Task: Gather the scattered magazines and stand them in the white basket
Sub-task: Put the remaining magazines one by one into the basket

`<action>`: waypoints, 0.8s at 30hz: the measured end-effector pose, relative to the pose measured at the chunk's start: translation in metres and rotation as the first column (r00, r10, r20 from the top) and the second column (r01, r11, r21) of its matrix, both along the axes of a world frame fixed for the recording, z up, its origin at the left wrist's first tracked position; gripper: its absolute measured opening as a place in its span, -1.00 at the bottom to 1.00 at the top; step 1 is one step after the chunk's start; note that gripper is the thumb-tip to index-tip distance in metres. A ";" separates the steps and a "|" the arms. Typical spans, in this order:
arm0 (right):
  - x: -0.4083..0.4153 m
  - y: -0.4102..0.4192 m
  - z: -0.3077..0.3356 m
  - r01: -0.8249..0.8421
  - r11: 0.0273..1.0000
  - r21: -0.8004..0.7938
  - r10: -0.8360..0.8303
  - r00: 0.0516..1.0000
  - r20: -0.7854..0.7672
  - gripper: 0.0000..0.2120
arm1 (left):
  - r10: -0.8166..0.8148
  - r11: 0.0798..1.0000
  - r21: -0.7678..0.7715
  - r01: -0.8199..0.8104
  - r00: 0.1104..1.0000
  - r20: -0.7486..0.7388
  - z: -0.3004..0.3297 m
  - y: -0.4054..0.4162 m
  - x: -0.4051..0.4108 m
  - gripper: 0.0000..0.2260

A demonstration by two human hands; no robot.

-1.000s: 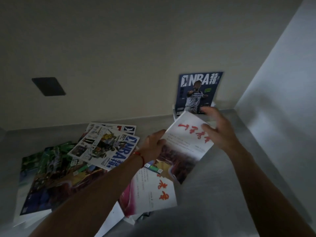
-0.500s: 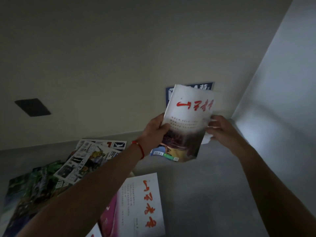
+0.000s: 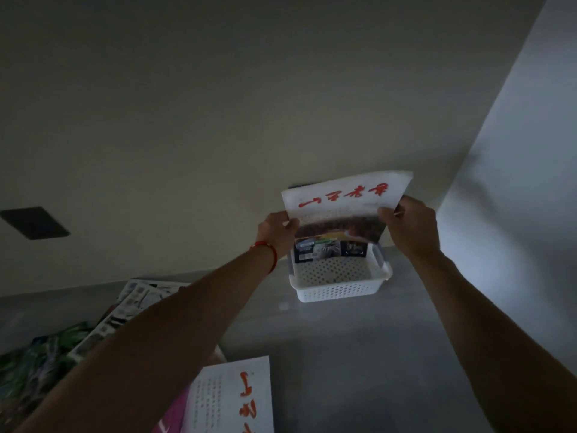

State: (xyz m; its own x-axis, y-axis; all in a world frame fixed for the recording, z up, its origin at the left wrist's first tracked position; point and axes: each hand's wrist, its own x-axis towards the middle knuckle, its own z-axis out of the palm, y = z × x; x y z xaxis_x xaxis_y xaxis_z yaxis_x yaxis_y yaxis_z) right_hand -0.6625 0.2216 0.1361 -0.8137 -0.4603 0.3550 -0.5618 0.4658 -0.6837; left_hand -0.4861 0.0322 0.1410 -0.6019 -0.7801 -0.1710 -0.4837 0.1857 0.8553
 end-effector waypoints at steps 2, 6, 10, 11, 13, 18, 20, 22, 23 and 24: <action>-0.007 -0.006 -0.012 -0.008 1.000 0.030 0.008 1.000 0.022 -0.77 | 0.061 0.996 0.060 -0.062 0.998 0.019 -0.014 -0.002 -0.010 -0.71; -0.021 -0.016 -0.032 -0.026 0.995 0.100 0.015 0.994 0.110 -0.74 | 0.094 0.981 0.160 -0.109 0.991 0.093 -0.035 -0.008 -0.025 -0.68; -0.031 -0.024 -0.048 -0.015 0.993 0.116 -0.005 0.986 0.169 -0.74 | 0.111 0.966 0.218 -0.137 0.985 0.128 -0.046 -0.011 -0.042 -0.62; -0.034 -0.026 -0.051 -0.026 0.990 0.138 0.002 0.985 0.171 -0.74 | 0.125 0.964 0.220 -0.151 0.984 0.129 -0.045 -0.011 -0.045 -0.60; -0.038 -0.029 -0.055 -0.032 0.986 0.166 0.001 0.984 0.180 -0.73 | 0.138 0.971 0.175 -0.165 0.978 0.154 -0.043 -0.016 -0.050 -0.58; -0.038 -0.035 -0.062 -0.042 0.985 0.170 0.007 0.979 0.202 -0.73 | 0.135 0.952 0.250 -0.175 0.976 0.169 -0.045 -0.020 -0.051 -0.58; -0.040 -0.036 -0.065 -0.035 0.981 0.190 -0.007 0.976 0.218 -0.74 | 0.131 0.929 0.324 -0.178 0.978 0.161 -0.049 -0.020 -0.053 -0.58; -0.042 -0.035 -0.067 -0.041 0.973 0.227 -0.018 0.968 0.251 -0.76 | 0.115 0.906 0.390 -0.166 0.982 0.149 -0.050 -0.019 -0.053 -0.59; -0.043 -0.035 -0.068 -0.048 0.969 0.243 -0.020 0.962 0.271 -0.78 | 0.100 0.899 0.410 -0.153 0.984 0.146 -0.050 -0.019 -0.052 -0.59; -0.044 -0.035 -0.068 -0.060 0.967 0.248 -0.016 0.955 0.295 -0.80 | 0.085 0.892 0.430 -0.138 0.987 0.139 -0.050 -0.019 -0.052 -0.58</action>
State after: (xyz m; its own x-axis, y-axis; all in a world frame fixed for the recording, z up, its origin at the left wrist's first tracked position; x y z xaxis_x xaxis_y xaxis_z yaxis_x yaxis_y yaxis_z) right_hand -0.7061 0.1869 0.0678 -0.8524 -0.5222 -0.0266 -0.3668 0.6335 -0.6812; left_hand -0.5384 0.0131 0.0910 -0.4716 -0.6717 -0.5714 -0.5775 -0.2545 0.7757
